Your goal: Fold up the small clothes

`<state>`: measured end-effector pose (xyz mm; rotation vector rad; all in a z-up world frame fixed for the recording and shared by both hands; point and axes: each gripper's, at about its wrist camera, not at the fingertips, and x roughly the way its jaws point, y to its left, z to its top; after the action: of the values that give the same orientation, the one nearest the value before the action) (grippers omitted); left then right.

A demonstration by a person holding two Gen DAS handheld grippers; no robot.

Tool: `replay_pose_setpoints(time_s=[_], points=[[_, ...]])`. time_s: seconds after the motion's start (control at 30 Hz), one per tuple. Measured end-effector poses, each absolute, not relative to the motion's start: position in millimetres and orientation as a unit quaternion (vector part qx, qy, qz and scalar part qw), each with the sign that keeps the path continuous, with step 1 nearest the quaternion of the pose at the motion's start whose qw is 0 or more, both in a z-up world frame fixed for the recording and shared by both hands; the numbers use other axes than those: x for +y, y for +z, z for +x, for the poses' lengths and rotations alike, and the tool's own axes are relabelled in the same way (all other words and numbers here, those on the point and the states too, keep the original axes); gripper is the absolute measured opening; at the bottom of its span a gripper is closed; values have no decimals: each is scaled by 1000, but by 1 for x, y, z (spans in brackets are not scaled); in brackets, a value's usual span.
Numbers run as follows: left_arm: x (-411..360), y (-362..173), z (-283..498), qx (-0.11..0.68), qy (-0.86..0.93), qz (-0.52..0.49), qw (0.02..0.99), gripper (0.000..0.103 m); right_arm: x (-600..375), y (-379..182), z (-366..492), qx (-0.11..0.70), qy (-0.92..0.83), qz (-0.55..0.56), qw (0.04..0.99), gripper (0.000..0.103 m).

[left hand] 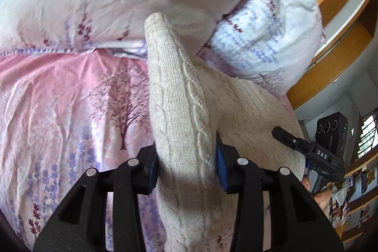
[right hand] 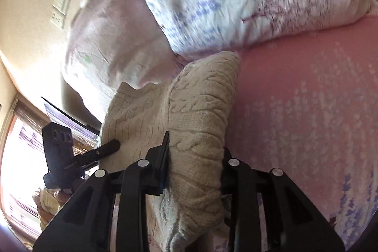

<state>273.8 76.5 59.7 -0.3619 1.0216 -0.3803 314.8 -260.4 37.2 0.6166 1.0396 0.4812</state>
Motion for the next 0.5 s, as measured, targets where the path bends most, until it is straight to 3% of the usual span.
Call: replay_pose_setpoints(time_s=[0.3, 0.4, 0.5], points=[[91, 40, 288, 482, -194, -164, 839, 41, -264, 22, 300, 494, 195, 291, 796, 30], [98, 28, 292, 487, -192, -200, 828, 50, -268, 15, 302, 508, 197, 322, 775, 37], [101, 44, 276, 459, -178, -182, 851, 49, -277, 30, 296, 496, 188, 317, 786, 42]])
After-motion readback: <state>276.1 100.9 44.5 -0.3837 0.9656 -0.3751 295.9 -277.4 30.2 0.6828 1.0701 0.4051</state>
